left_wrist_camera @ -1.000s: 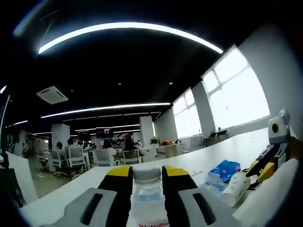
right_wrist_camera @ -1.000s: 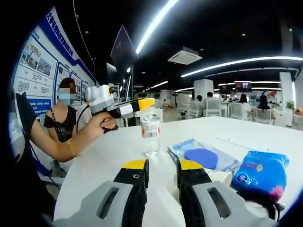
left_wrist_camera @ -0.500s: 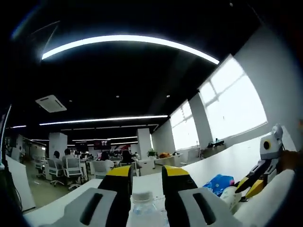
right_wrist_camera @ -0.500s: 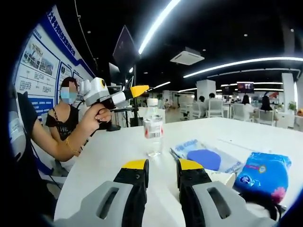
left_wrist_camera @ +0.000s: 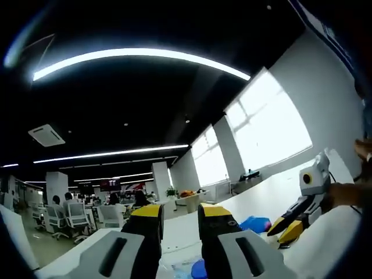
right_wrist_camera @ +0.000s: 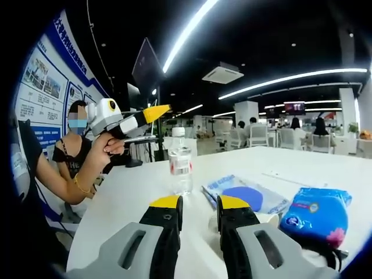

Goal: Arrange the tabletop items into an orderly group along one side of the table until the central work area is clear of visible clutter.

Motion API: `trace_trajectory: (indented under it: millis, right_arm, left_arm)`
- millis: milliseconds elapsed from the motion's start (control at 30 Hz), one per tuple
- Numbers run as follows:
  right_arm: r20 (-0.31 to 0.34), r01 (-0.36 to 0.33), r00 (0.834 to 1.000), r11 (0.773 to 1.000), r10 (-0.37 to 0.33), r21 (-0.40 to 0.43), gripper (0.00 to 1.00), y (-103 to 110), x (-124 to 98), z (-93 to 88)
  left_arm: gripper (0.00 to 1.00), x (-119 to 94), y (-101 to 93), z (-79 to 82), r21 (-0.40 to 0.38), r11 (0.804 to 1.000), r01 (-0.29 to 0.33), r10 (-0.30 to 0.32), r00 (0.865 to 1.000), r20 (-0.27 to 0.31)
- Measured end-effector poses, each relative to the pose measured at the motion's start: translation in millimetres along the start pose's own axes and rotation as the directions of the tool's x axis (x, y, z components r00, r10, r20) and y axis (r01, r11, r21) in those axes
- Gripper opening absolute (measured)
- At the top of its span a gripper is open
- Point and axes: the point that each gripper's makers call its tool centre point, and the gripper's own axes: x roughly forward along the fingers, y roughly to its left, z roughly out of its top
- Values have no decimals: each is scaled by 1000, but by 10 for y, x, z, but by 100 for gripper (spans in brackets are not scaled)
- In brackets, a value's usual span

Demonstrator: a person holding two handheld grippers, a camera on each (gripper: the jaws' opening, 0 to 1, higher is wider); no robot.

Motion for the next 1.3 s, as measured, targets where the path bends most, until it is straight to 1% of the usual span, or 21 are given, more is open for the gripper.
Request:
trace_trajectory:
  millis: [67,167,233,333,400,500,567,667,767,800,833,867,900,1000,1033,1067,1133,1167,1233,1267,1300]
  right_arm:
    - [2,8,1000,1000,-8,7,22,-15,-4,5]
    - [1,23,1000,999,-23,32,22,-46,-16,-2]
    - [1,34,999,999,-34,32,22,-64,-26,-1]
    - [1,59,998,998,-59,22,22,-102,-56,8]
    - [1,78,997,997,-78,29,22,-138,-74,10]
    - [-7,117,993,993,-117,22,22,-221,-111,-2]
    - [-16,134,991,991,-134,14,21,-254,-126,-18]
    - [-33,158,987,987,-158,8,21,-305,-141,-53]
    - [-50,173,984,985,-173,7,21,-339,-148,-92]
    - [-56,178,983,984,-177,15,21,-357,-151,-109]
    - [-59,179,982,983,-177,28,21,-372,-152,-119]
    - [-60,178,983,983,-174,55,21,-385,-155,-133]
    - [-59,180,983,981,-176,70,21,-411,-160,-134]
    - [-59,196,980,977,-192,83,20,-465,-184,-133]
    - [-60,205,978,975,-200,86,20,-488,-195,-135]
    - [-60,207,977,975,-202,87,20,-493,-197,-135]
    - [-61,213,976,972,-208,101,20,-525,-207,-140]
    - [-62,214,976,971,-208,104,20,-530,-208,-142]
    - [-68,219,975,970,-213,109,20,-540,-207,-157]
    - [-73,223,974,969,-216,107,20,-550,-207,-169]
    - [-79,227,972,968,-219,105,20,-560,-205,-183]
  left_arm:
    - [22,8,-41,-19,3,1000,11,-11,1000,-7]
    - [22,28,-150,-94,3,999,47,-47,998,-31]
    - [22,42,-215,-150,1,998,68,-68,997,-49]
    - [22,68,-345,-267,-5,994,106,-106,991,-82]
    - [22,78,-406,-324,-7,993,114,-114,989,-90]
    - [22,98,-535,-457,-44,988,146,-151,982,-117]
    - [22,106,-581,-508,-48,987,155,-160,979,-126]
    - [22,123,-689,-631,-60,982,181,-189,970,-156]
    - [22,150,-789,-749,-94,973,210,-224,958,-179]
    - [22,168,-818,-796,-97,970,222,-236,953,-189]
    - [22,169,-846,-849,-100,967,234,-250,945,-210]
    - [22,190,-878,-908,-112,964,243,-263,939,-223]
    - [22,199,-893,-942,-121,962,246,-269,936,-228]
    - [22,208,-946,-1049,-149,954,259,-290,924,-250]
    - [22,205,-974,-1090,-161,950,267,-302,916,-265]
    - [22,207,-977,-1093,-162,950,268,-303,915,-264]
    - [22,209,-1014,-1122,-167,945,280,-317,909,-271]
    - [22,211,-1022,-1132,-166,945,282,-319,908,-273]
    - [22,218,-1051,-1175,-170,941,291,-330,900,-286]
    - [22,224,-1075,-1217,-178,938,299,-341,892,-298]
    - [22,233,-1089,-1246,-182,936,301,-345,888,-304]
